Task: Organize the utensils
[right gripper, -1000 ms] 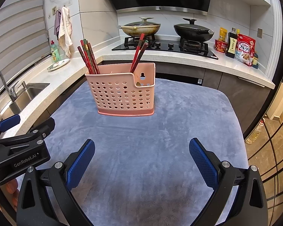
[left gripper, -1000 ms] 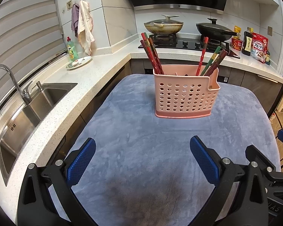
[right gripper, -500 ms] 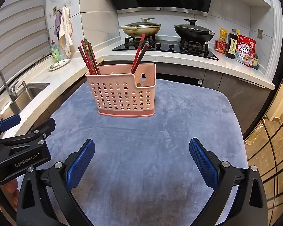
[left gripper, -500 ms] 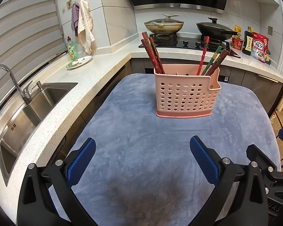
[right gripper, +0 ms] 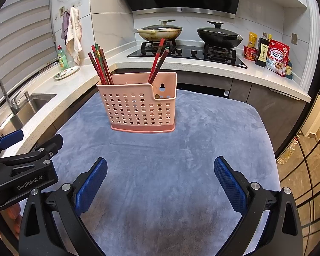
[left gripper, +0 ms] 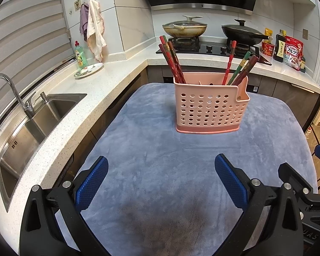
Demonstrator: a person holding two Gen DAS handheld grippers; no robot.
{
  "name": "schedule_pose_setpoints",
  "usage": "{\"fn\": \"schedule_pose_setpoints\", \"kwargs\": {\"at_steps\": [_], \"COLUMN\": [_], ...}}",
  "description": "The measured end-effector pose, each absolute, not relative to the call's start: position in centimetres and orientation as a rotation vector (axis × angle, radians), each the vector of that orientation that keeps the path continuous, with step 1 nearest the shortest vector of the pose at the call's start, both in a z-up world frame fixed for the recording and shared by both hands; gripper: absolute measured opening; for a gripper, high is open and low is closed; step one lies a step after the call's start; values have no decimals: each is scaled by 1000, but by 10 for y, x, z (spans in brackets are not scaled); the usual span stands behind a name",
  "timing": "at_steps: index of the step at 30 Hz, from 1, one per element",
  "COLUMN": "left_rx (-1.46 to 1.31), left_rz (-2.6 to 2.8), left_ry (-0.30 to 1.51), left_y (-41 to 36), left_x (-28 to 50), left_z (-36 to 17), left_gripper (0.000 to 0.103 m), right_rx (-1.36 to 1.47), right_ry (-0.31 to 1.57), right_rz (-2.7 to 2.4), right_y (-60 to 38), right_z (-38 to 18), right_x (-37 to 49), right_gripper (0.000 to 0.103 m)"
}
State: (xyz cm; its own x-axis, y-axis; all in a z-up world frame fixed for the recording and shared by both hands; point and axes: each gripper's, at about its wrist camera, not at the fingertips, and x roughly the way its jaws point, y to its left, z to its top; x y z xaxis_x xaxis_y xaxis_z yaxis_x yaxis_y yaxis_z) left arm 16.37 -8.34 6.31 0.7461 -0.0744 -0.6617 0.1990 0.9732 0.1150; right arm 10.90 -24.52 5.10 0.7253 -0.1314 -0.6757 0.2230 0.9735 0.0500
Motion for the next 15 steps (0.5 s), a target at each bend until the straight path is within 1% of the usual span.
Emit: {"fn": "schedule_pose_setpoints", "kwargs": {"at_steps": [15], "left_rx": [197], "left_rz": [-144], "left_ry": [719], "left_y": [-85], "left_x": [165], "left_z": [60], "left_gripper": [96], "right_rx": [131], "right_ry": [732], "right_rz": [-202], "right_y": [-246], "right_z": [50], "right_x": [112], "right_gripper": [97]}}
